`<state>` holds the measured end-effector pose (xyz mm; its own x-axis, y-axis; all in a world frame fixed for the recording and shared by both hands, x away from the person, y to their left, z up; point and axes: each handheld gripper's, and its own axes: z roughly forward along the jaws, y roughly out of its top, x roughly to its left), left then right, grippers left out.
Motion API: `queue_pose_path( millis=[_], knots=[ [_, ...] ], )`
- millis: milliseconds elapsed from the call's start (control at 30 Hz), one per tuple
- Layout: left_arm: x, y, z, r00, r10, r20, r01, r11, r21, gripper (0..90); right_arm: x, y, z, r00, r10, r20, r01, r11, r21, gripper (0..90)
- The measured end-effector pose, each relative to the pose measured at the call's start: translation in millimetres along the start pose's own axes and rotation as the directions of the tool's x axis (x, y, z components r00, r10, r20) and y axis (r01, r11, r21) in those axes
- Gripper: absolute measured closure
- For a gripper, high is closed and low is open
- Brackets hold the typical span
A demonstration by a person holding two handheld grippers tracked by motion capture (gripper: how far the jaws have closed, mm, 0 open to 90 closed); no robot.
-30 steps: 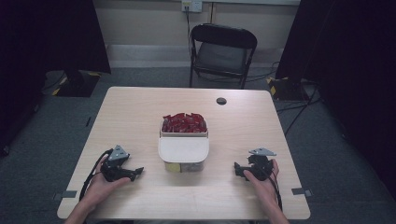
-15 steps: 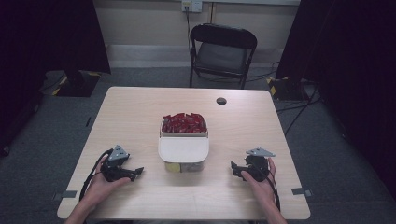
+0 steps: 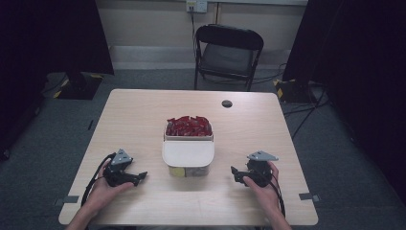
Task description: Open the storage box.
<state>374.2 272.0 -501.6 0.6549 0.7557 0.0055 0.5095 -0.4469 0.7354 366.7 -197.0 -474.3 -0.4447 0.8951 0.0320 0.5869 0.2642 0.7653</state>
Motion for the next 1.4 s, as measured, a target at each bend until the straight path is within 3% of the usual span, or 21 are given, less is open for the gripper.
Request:
queue_pose_path(
  millis=[333, 433, 500, 700, 1067, 1400],
  knots=[
    [0.0, 0.0, 0.0, 1.0, 0.0, 0.0, 0.0, 1.0, 0.0, 14.5, 21.8, 12.4, -9.0, 0.996, -0.054, -0.071, 0.051, 0.997, -0.053, 14.8],
    [0.0, 0.0, 0.1, 1.0, 0.0, 0.0, 0.0, 1.0, -0.001, 14.5, 28.6, 15.4, -10.7, 0.9921, -0.09, -0.088, 0.084, 0.994, -0.064, 17.2],
    [0.0, 0.0, 0.0, 1.0, 0.0, 0.0, 0.0, 1.0, 0.0, 14.5, 32.6, 17.0, -11.8, 0.9908, -0.099, -0.092, 0.093, 0.993, -0.068, 13.7],
    [0.0, 0.0, 0.0, 1.0, 0.0, 0.0, 0.0, 1.0, 0.0, 14.5, 41.7, 21.8, -16.4, 0.9885, -0.102, -0.112, 0.092, 0.991, -0.092, 14.2],
    [0.0, 0.0, 0.0, 1.0, 0.0, 0.0, 0.0, 1.0, 0.0, 14.5, 67.3, 35.2, -9.9, 0.9708, -0.14, -0.195, 0.119, 0.986, -0.113, 14.3],
    [0.0, 0.0, 0.0, 1.0, 0.0, 0.0, 0.0, 1.0, 0.0, 14.5, 84.9, 40.4, 5.4, 0.9582, -0.168, -0.232, 0.15, 0.984, -0.093, 14.3]
  ],
)
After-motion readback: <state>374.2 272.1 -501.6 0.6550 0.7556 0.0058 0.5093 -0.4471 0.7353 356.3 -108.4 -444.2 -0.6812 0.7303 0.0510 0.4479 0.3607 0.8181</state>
